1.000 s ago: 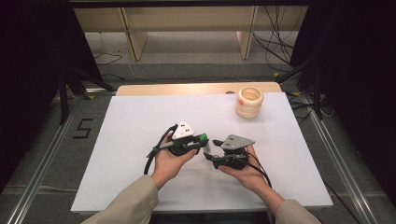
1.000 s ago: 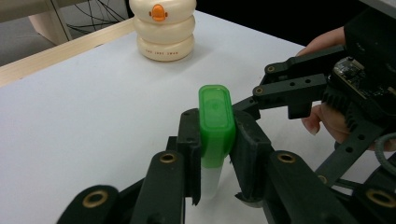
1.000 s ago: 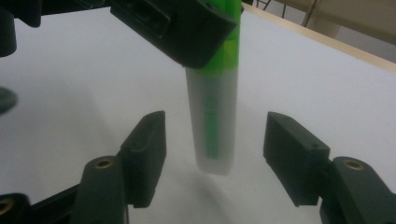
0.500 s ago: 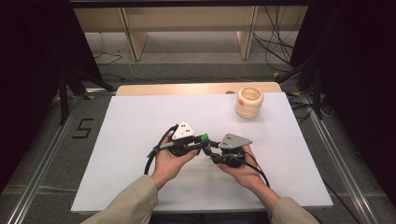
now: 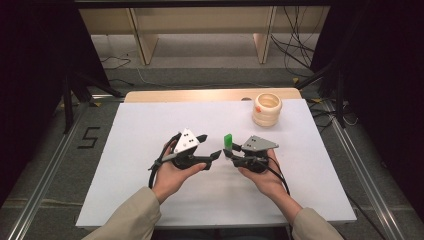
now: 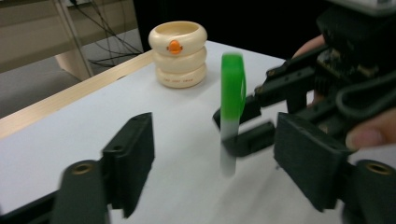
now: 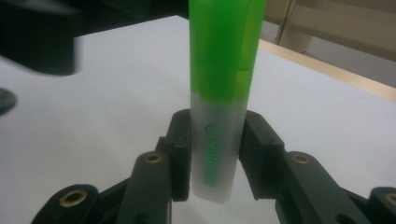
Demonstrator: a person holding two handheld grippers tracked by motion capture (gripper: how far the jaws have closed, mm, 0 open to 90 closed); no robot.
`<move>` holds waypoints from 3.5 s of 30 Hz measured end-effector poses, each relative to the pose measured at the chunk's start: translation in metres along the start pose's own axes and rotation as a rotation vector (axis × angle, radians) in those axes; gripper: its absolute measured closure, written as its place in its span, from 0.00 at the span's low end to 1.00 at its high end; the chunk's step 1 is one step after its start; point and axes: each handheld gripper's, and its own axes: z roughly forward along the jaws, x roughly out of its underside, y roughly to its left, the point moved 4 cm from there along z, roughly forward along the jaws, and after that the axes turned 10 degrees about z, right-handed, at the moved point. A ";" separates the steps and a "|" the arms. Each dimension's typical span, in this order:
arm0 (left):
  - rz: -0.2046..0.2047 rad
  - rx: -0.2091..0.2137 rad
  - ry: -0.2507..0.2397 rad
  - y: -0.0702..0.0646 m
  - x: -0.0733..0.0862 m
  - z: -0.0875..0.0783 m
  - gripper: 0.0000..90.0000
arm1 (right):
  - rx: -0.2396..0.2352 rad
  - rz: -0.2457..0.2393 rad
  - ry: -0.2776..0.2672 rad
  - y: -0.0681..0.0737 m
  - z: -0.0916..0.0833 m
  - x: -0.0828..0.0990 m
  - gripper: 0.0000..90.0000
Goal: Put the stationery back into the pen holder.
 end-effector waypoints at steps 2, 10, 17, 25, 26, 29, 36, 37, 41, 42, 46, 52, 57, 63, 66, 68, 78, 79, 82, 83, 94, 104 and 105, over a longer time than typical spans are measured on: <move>-0.001 -0.011 0.013 0.002 0.008 -0.008 0.21 | 0.019 0.013 -0.012 -0.007 -0.002 -0.004 0.74; 0.025 -0.049 0.069 0.010 0.047 -0.042 0.18 | 0.095 0.068 -0.053 -0.036 -0.011 -0.016 0.74; -0.004 -0.091 0.102 0.015 0.071 -0.064 0.18 | 0.147 0.097 -0.073 -0.056 -0.016 -0.026 0.74; -0.014 -0.112 0.105 0.019 0.077 -0.069 0.19 | 0.196 0.122 -0.093 -0.076 -0.020 -0.037 0.74; -0.016 -0.113 0.105 0.019 0.077 -0.069 0.19 | 0.199 0.124 -0.096 -0.078 -0.021 -0.038 0.74; -0.024 -0.113 0.110 0.020 0.080 -0.068 0.19 | 0.208 0.132 -0.105 -0.083 -0.023 -0.041 0.74; -0.034 -0.116 0.126 0.023 0.085 -0.067 0.19 | 0.230 0.144 -0.120 -0.094 -0.025 -0.049 0.74; -0.038 -0.115 0.129 0.023 0.085 -0.066 0.19 | 0.236 0.146 -0.124 -0.096 -0.026 -0.050 0.74; -0.043 -0.114 0.131 0.023 0.087 -0.065 0.20 | 0.258 0.156 -0.137 -0.107 -0.027 -0.058 0.74; -0.043 -0.113 0.130 0.023 0.087 -0.065 0.20 | 0.263 0.156 -0.140 -0.110 -0.028 -0.060 0.74; -0.043 -0.116 0.135 0.024 0.089 -0.065 0.20 | 0.279 0.165 -0.138 -0.118 -0.027 -0.065 0.74; -0.042 -0.113 0.141 0.024 0.090 -0.064 0.21 | 0.316 0.178 -0.135 -0.135 -0.022 -0.073 0.74; -0.044 -0.111 0.139 0.024 0.091 -0.063 0.21 | 0.364 0.188 -0.143 -0.154 -0.018 -0.085 0.74; -0.047 -0.110 0.138 0.024 0.092 -0.063 0.21 | 0.414 0.196 -0.148 -0.170 -0.011 -0.093 0.74; -0.041 -0.108 0.143 0.024 0.093 -0.062 0.21 | 0.431 0.201 -0.144 -0.175 -0.007 -0.093 0.73; -0.041 -0.107 0.142 0.024 0.093 -0.062 0.21 | 0.437 0.206 -0.144 -0.177 -0.005 -0.092 0.73; -0.043 -0.104 0.147 0.024 0.094 -0.062 0.21 | 0.464 0.217 -0.120 -0.185 -0.003 -0.086 0.73; -0.043 -0.104 0.148 0.024 0.094 -0.062 0.21 | 0.465 0.216 -0.113 -0.185 -0.003 -0.086 0.73; -0.046 -0.103 0.150 0.023 0.094 -0.061 0.21 | 0.471 0.215 -0.101 -0.186 -0.003 -0.084 0.72; -0.046 -0.102 0.150 0.023 0.094 -0.061 0.21 | 0.466 0.219 -0.102 -0.186 -0.003 -0.084 0.70; -0.058 -0.104 0.147 0.023 0.096 -0.062 0.21 | 0.487 0.251 -0.093 -0.181 -0.018 -0.081 0.33; -0.062 -0.108 0.145 0.023 0.095 -0.062 0.22 | 0.453 0.271 -0.068 -0.172 -0.037 -0.065 0.24; -0.062 -0.109 0.146 0.023 0.095 -0.062 0.22 | 0.447 0.270 -0.061 -0.170 -0.038 -0.063 0.23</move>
